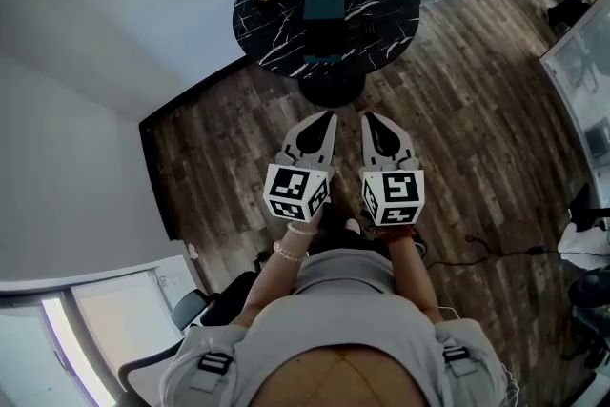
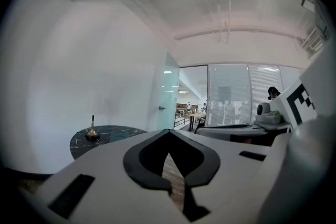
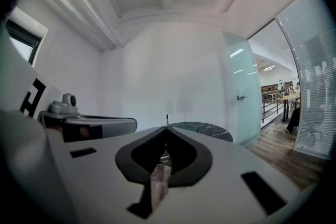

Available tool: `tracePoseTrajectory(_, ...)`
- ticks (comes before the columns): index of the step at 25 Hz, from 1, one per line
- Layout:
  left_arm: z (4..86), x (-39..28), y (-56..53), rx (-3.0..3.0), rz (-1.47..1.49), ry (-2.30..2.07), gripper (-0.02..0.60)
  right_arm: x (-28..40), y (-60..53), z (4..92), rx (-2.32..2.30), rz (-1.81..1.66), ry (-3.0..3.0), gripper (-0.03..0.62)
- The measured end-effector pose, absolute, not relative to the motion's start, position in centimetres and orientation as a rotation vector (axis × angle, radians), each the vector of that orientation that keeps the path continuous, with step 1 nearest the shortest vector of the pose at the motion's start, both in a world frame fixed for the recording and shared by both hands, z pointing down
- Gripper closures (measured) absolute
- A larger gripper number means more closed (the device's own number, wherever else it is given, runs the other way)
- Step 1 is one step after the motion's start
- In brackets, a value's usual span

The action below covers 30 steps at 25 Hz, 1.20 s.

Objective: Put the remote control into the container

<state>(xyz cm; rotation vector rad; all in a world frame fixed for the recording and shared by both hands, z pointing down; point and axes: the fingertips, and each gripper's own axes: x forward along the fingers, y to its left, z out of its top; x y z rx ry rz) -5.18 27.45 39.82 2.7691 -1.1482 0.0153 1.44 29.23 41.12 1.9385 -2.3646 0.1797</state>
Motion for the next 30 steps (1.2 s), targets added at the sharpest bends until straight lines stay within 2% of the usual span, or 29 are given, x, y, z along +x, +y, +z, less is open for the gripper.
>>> tracePoseTrajectory(20, 40.7, -7.9, 16.6, 2.805, 0.038, -1.0, 0.58, -2.0, 18.9, 42.0, 2.011, 0.193, -2.262, 0.583)
tracePoseTrajectory(30, 41.0, -9.1, 14.6, 2.811, 0.056, -0.943, 0.58, -3.3, 17.6, 42.5, 2.066, 0.206, -2.207, 0.583)
